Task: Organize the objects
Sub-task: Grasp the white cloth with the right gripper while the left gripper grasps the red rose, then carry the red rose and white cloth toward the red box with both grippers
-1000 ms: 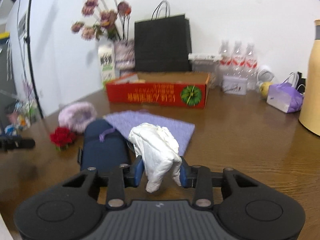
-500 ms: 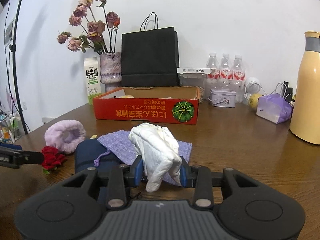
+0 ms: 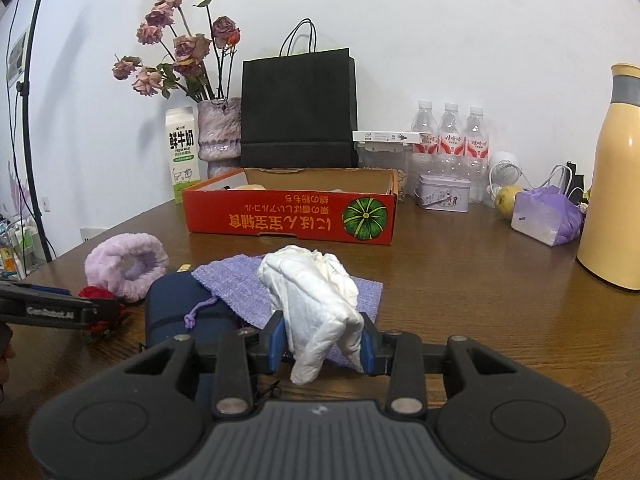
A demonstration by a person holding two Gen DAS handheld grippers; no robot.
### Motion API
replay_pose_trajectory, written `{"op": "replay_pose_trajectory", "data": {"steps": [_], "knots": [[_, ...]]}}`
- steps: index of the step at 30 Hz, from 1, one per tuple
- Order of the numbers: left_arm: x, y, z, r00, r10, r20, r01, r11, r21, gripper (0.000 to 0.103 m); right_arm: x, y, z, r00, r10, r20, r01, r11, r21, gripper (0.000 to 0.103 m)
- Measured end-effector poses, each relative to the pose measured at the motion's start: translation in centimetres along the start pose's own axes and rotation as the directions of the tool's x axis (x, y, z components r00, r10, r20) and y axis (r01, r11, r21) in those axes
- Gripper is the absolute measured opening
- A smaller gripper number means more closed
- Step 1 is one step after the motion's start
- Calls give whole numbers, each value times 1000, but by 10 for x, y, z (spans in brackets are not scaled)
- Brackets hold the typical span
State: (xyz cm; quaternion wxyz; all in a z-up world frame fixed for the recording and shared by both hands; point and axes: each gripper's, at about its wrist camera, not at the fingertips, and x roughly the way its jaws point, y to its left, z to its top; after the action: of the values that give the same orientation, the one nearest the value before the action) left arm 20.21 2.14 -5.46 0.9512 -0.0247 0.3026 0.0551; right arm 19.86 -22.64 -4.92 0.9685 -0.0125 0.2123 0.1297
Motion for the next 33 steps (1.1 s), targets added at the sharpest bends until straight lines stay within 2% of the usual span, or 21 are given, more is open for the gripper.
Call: {"op": "replay_pose_trajectory", "data": {"steps": [4,5,9,22,33], "knots": [[2,-1,-2,1000,-3,-6,3,1000,-4,55,-1,0,0,1000,1,2,-1,1000,-1,35],[1,-2,-2,1000,-3,-1,3,1000,-6,46,-1,0,0,1000,2,2,-2,1000,0,35],[-1,-3,-3,1000,0,10,1,1000,-2,39,-1,-2,0,1000,3,6,-3,1000,5,35],[-47,0,-14,995,-37,91,39,999,-17,39,-11,-1,0,998,0,64,0,1000,2,35],[-71,-11,6,982,-86,169,85,996,15,39,-19,7,18,992,50,116,-50,999,-7,35]]}}
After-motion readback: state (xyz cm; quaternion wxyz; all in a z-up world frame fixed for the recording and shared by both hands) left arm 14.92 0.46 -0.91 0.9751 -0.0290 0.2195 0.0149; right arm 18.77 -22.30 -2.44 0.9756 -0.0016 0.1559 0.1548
